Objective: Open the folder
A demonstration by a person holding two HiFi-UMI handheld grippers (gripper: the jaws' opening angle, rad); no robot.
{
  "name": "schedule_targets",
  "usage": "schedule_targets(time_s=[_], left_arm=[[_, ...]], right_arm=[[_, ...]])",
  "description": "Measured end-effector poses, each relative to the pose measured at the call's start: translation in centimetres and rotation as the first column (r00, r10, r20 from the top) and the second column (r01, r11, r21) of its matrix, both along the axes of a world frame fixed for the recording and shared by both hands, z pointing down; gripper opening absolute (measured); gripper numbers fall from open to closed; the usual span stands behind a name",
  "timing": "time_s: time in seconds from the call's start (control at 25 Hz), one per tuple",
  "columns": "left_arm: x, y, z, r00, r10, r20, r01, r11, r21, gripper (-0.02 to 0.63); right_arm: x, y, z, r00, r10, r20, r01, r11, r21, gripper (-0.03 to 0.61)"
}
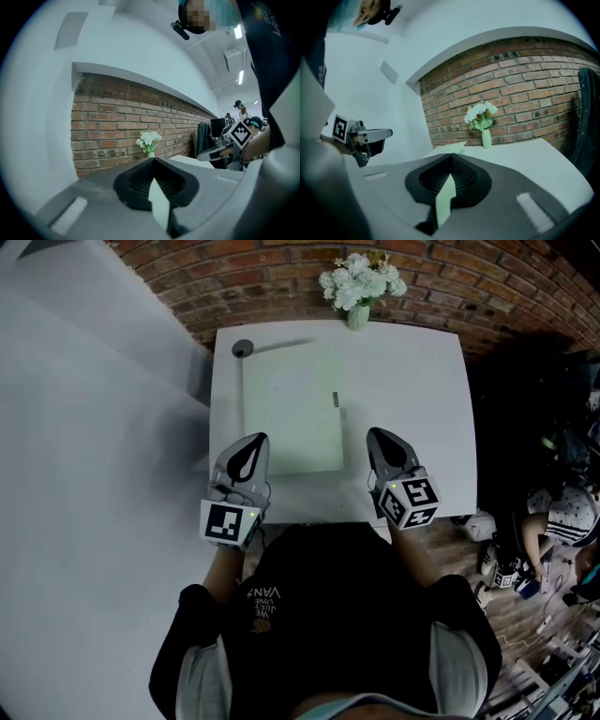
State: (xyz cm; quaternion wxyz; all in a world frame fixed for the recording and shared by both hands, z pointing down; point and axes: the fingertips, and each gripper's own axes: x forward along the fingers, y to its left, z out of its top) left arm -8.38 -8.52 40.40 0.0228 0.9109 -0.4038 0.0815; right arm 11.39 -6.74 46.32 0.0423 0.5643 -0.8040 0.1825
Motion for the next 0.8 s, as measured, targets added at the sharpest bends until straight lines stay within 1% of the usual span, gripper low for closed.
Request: schedule_targets(time_s=[0.08, 0.36, 0.56, 0.68, 0.8], left_arm=[[0.9, -0.5, -0.2, 1.000, -0.013, 0.015, 0.013, 1.000, -0.006, 0.000], [4.1, -1.1, -0.1, 0.998, -0.017, 0.064, 0.016, 1.000, 0.004, 0.000], [5.8, -1.4, 0.7, 0.996, -0.028, 0.081, 0.029, 0.999, -0.017, 0.000], [6.6, -1.9, 1.1, 0.995, -0.023, 0.094, 0.022, 1.000, 0.010, 0.000], [7.4, -2.3, 1.5, 0.989, -0.022, 0.145, 0.020, 1.000, 0.013, 0.000]], right_arm=[[0.5, -0.5, 0.5, 1.000, -0.020, -0.003, 0.020, 1.000, -0.008, -0.002], [1.7, -1.8, 2.3, 0.997, -0.075, 0.012, 0.076, 0.997, -0.035, -0.002], [1.6, -2.5, 3.3, 0.992, -0.124, 0.020, 0.125, 0.991, -0.050, -0.002], [1.6, -3.0, 3.8, 0.989, -0.150, 0.018, 0.151, 0.987, -0.055, -0.002], [1.4, -3.4, 4.3, 0.983, -0.181, 0.012, 0.182, 0.981, -0.062, -0.002]])
